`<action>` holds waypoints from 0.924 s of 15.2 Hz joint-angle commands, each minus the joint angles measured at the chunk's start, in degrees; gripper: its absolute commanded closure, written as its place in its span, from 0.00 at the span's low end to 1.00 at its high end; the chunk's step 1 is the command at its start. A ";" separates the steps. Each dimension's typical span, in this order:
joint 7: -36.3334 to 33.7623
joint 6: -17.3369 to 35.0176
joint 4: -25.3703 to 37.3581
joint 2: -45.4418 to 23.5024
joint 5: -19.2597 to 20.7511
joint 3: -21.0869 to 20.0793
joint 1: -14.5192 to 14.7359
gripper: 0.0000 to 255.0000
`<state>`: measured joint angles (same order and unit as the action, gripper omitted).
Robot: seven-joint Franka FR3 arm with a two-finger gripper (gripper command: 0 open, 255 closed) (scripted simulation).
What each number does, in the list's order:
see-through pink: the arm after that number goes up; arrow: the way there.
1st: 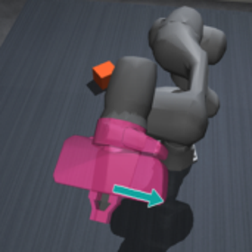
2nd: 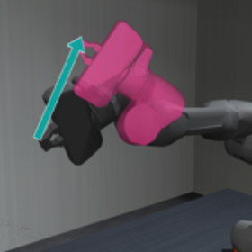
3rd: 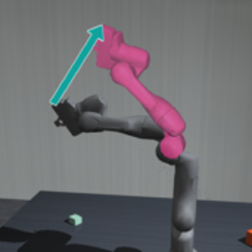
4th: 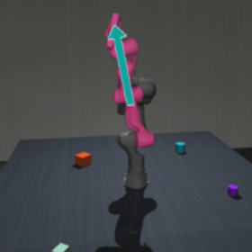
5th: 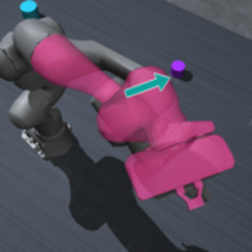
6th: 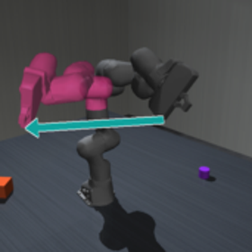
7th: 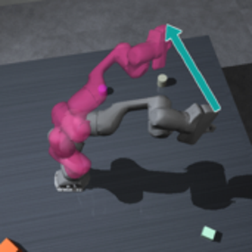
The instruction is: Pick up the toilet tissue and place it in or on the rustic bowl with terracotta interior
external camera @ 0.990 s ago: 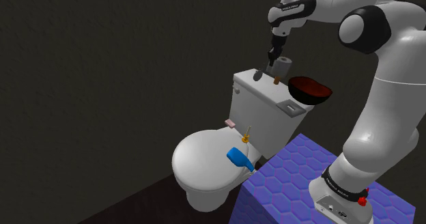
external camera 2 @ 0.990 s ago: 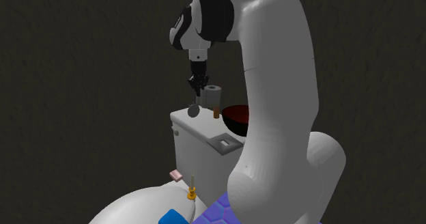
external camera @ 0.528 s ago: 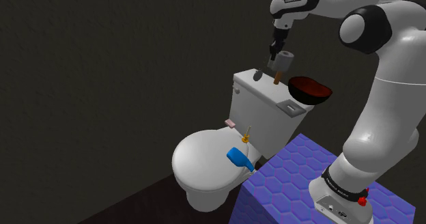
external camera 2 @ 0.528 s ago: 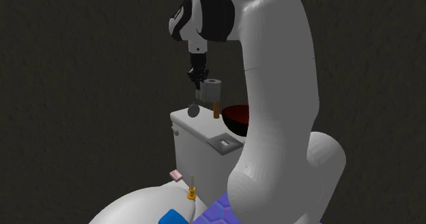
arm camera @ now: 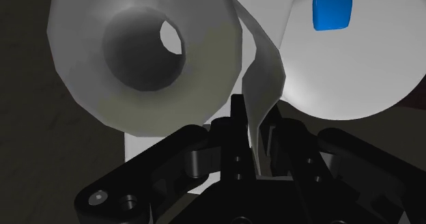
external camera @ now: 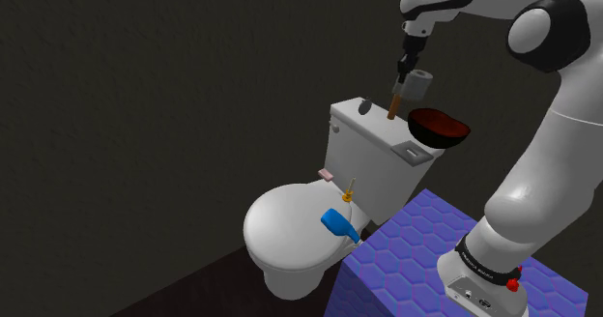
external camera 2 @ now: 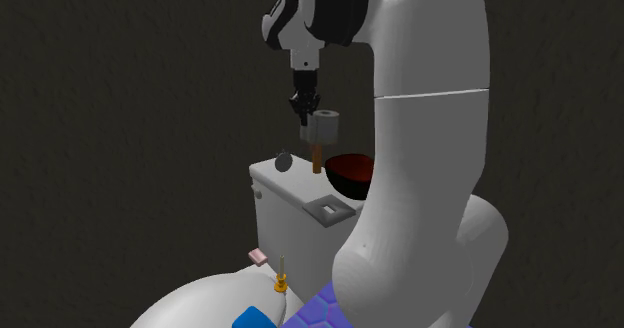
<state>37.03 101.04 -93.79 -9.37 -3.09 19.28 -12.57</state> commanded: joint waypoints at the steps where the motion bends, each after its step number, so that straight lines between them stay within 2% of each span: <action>1: 1.27 0.29 -2.98 2.87 0.90 0.71 -0.60 1.00; 10: 7.65 1.25 -15.91 15.79 6.02 4.54 -4.34 1.00; 14: 7.85 3.53 -18.33 15.94 6.14 4.73 -4.52 1.00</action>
<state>44.79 103.94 -111.39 6.42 2.98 23.96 -17.03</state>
